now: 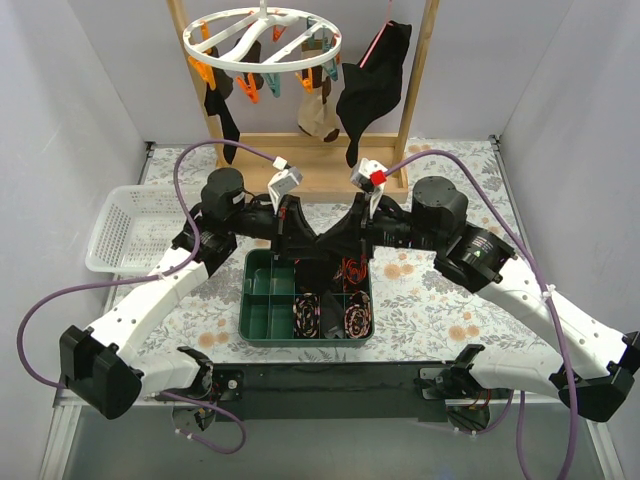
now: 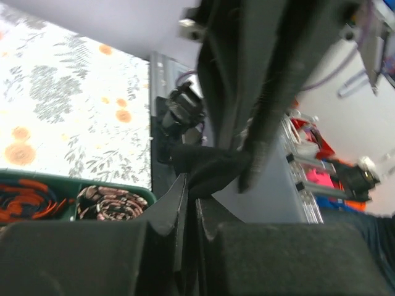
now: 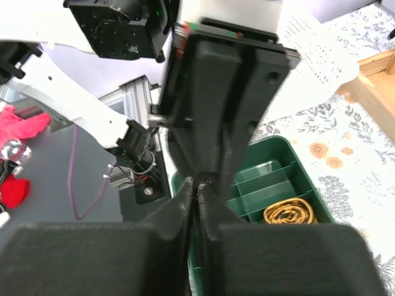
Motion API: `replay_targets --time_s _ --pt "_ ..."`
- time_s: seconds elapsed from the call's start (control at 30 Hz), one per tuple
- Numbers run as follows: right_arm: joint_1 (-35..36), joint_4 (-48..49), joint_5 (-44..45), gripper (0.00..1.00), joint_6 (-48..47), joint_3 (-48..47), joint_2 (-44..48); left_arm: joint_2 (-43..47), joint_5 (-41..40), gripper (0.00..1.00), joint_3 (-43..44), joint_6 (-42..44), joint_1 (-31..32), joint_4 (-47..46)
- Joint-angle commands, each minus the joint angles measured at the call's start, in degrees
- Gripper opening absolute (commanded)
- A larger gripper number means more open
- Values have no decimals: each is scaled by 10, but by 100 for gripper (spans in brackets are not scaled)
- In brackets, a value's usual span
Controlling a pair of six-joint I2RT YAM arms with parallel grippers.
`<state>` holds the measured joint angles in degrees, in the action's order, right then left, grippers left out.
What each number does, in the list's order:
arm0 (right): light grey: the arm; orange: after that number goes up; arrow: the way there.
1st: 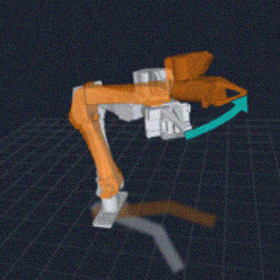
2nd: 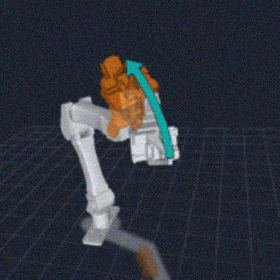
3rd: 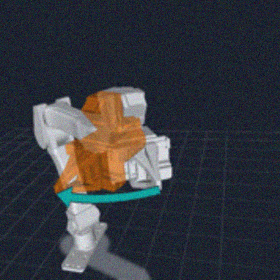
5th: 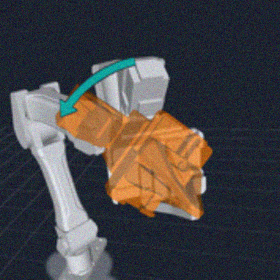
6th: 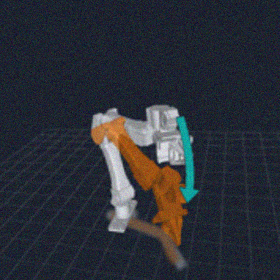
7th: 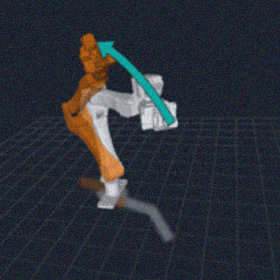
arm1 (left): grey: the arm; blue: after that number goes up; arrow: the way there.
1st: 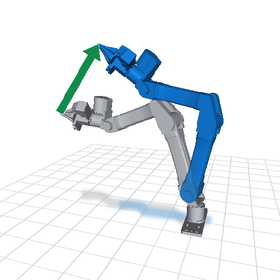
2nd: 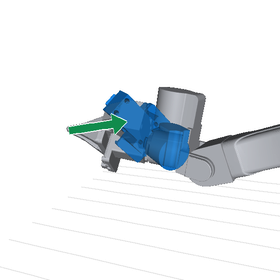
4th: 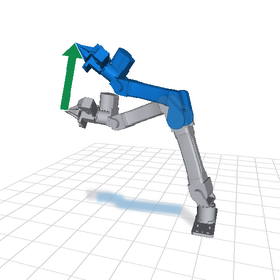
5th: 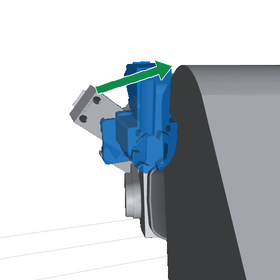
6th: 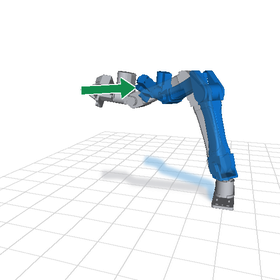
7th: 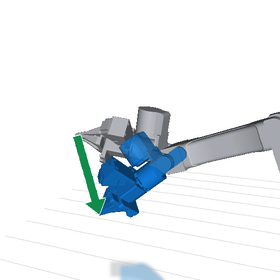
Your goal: Remove the socks clipped to the hanger
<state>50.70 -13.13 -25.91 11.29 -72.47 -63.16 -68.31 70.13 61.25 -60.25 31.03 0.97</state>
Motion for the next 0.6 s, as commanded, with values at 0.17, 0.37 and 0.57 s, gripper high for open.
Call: replay_targets --time_s 0.17,0.37,0.57 --pt "3 13 189 67 28 -16 27 29 -322 0 31 19 -13 178" --pt "4 -27 309 72 14 7 50 27 -551 0 59 -41 -148 276" --pt "3 -42 315 72 0 21 60 12 -730 0 67 -68 -283 337"
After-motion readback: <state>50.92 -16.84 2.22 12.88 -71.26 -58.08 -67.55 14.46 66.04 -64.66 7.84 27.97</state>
